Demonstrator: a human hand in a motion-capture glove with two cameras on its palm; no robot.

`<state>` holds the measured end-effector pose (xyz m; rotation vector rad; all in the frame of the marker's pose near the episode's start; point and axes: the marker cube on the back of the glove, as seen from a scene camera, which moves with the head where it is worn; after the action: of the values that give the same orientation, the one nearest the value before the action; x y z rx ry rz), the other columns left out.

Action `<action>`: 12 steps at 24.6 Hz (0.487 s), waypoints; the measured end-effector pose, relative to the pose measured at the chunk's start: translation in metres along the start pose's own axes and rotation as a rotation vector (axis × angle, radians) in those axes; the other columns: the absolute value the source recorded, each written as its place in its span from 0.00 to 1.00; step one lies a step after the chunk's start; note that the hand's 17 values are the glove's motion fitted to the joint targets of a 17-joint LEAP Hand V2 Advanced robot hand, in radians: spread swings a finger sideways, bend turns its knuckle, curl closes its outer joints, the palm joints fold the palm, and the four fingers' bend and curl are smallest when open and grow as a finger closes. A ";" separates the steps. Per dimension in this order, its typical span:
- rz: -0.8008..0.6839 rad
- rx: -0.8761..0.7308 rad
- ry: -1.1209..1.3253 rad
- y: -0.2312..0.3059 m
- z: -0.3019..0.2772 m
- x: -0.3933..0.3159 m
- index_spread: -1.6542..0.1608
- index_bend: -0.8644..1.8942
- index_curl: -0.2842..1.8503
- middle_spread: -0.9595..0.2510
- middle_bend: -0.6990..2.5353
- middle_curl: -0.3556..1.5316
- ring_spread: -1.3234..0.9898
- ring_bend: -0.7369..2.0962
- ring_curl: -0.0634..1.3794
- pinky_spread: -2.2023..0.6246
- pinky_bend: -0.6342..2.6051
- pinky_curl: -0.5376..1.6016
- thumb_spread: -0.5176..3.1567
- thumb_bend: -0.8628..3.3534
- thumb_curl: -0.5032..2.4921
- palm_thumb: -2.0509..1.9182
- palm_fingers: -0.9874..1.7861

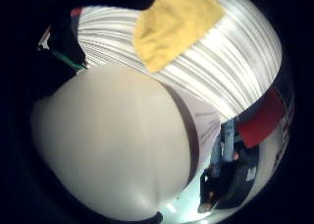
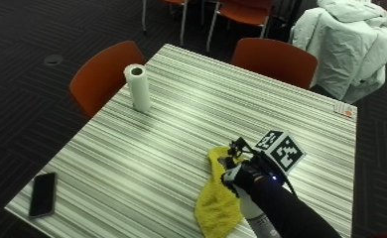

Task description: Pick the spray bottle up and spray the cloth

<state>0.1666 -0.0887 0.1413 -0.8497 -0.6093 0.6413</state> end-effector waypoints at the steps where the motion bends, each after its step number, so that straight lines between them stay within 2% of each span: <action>1: 0.071 -0.043 0.026 -0.006 0.004 0.013 0.86 0.46 0.41 0.76 0.37 0.51 0.53 0.47 0.40 0.80 0.24 0.36 0.33 0.20 0.43 0.82 0.73; 6: 0.295 -0.152 0.158 -0.016 0.021 0.056 0.86 0.45 0.41 0.76 0.37 0.51 0.53 0.47 0.41 0.80 0.25 0.37 0.31 0.20 0.43 0.82 0.75; 12: 0.330 -0.165 0.189 -0.019 0.025 0.070 0.86 0.45 0.41 0.76 0.37 0.52 0.52 0.47 0.42 0.80 0.25 0.38 0.30 0.20 0.43 0.82 0.75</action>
<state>0.2000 -0.0358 0.1857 -1.1658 -0.3556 0.8052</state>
